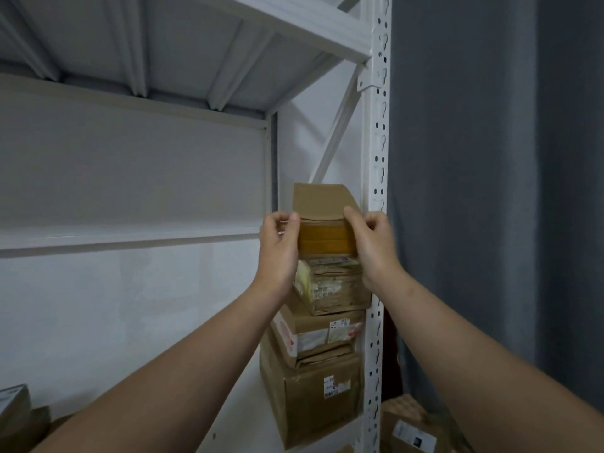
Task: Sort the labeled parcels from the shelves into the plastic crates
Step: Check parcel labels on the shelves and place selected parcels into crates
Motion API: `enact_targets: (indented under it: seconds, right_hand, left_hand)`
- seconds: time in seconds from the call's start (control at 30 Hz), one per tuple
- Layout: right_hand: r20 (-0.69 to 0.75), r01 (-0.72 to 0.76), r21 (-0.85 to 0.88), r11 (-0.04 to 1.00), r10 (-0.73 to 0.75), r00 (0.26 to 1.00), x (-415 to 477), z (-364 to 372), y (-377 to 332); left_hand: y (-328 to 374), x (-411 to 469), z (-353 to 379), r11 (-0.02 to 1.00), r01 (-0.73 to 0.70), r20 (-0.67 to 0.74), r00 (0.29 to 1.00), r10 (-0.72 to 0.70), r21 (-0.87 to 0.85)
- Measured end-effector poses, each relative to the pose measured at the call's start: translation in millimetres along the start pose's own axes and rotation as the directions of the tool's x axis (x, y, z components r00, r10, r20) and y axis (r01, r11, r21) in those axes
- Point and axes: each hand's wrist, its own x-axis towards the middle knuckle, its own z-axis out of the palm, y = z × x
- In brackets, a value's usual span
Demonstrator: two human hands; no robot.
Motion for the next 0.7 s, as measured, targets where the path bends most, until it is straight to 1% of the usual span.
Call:
enact_targets:
  seconds: [0.03,0.1,0.13,0.17,0.27,0.33,0.37,0.43,0.53,0.6,0.7]
  right_hand:
    - [-0.017,0.016,0.002,1.000,-0.016,1.000,-1.3,2.5,1.0]
    - [0.005,0.078,0.024,0.997,-0.078,0.997,-5.1,7.4,3.0]
    - [0.038,0.135,0.003,0.991,-0.135,0.990,-9.3,10.5,2.8]
    - [0.073,0.204,-0.054,0.977,-0.200,0.977,-15.2,14.5,1.5]
    - [0.153,0.414,-0.259,0.873,-0.386,0.910,-32.3,30.9,0.7]
    - [0.242,0.520,-0.305,0.798,-0.463,0.853,-41.8,43.2,1.7]
    - [0.293,0.552,-0.296,0.780,-0.476,0.829,-45.8,49.0,2.2]
    - [0.364,0.587,-0.259,0.767,-0.485,0.795,-50.9,57.2,2.8]
    - [0.395,0.610,-0.164,0.775,-0.515,0.761,-56.4,63.3,4.5]
    - [0.393,0.622,-0.147,0.769,-0.531,0.750,-61.3,67.9,5.7]
    - [0.367,0.732,-0.215,0.647,-0.641,0.674,-65.0,76.7,10.6]
  left_hand:
    - [1.1,1.1,-5.6,1.000,0.018,0.000,1.000,-0.018,0.022]
    - [3.9,1.4,-16.5,0.996,0.048,0.025,0.998,-0.050,0.070]
    - [6.3,0.9,-21.0,0.996,0.052,0.047,0.997,-0.056,0.072]
    - [8.9,-0.3,-24.8,0.997,0.050,0.075,0.996,-0.055,0.065]
    - [22.3,-3.2,-34.3,0.995,0.044,0.219,0.974,-0.063,0.088]
    - [29.1,-1.1,-41.4,0.997,0.063,0.320,0.945,-0.074,0.046]
    - [30.5,0.7,-45.5,0.998,0.056,0.332,0.941,-0.059,0.020]
    - [27.6,7.1,-55.5,0.999,0.030,0.243,0.970,-0.021,-0.032]
    - [23.0,10.6,-67.8,0.998,-0.015,0.060,0.998,0.018,-0.055]
    - [22.0,9.1,-74.1,0.997,-0.047,0.022,0.999,0.049,-0.064]
    - [22.3,6.9,-81.1,0.995,-0.073,0.039,0.996,0.075,-0.065]
